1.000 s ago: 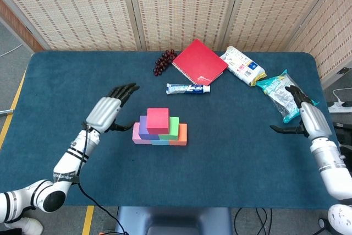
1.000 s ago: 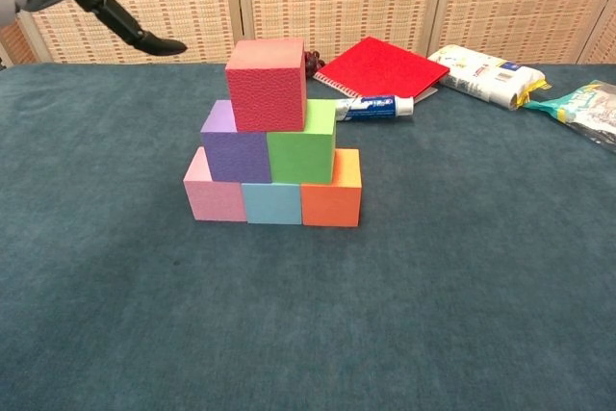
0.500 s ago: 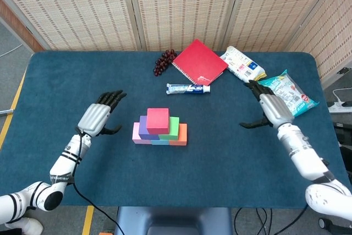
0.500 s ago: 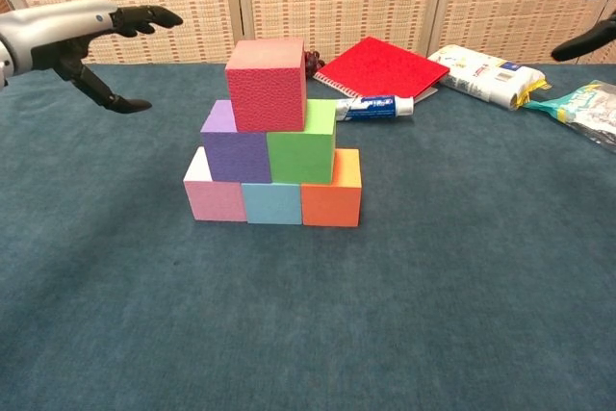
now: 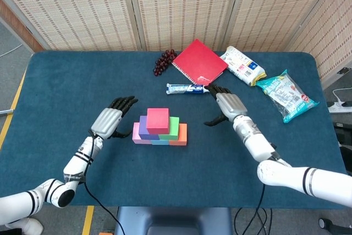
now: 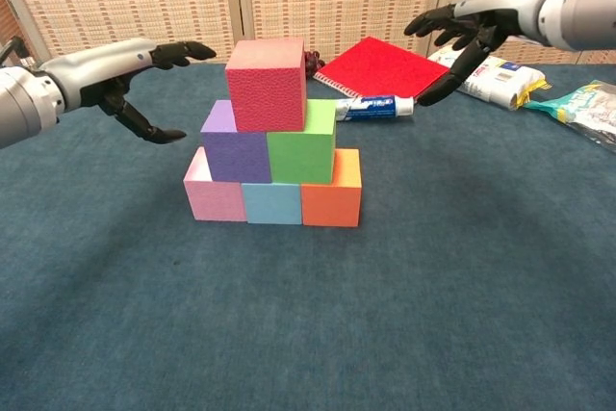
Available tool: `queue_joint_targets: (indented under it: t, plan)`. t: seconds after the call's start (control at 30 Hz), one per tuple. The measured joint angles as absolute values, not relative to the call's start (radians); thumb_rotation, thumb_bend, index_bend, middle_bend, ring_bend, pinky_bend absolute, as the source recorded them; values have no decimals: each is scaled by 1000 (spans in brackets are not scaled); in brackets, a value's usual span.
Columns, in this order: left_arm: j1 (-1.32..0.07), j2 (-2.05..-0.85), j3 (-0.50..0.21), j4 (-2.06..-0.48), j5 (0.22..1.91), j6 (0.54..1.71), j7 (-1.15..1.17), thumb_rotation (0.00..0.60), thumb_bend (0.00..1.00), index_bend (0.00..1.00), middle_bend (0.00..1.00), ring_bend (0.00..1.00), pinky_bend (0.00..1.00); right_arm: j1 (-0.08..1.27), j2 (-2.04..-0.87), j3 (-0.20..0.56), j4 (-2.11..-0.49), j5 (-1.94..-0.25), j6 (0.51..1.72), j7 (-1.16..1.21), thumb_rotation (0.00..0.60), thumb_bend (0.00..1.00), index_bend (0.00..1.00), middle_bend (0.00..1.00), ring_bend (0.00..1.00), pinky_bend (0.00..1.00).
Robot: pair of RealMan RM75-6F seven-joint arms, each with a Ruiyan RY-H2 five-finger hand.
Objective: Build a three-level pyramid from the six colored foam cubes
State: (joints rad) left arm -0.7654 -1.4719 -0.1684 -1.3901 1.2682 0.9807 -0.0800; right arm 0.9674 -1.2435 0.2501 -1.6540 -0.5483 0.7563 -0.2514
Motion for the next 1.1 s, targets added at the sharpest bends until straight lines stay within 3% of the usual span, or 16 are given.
queue_joint_targets:
  t: [0.43,1.1]
  plan:
    - [-785,-1524,-179,-1330,1306,952,-147,600,290,0,0,0,35,1057,-1416,256,-1514,-510,749,-258,600,0,0,7,0,0]
    - [-793,-1542,-182,-1300,1333,944,-178,600,290,0,0,0,34,1091,-1496,247,-1449,-505,750,-260,600,0,0,7,0,0]
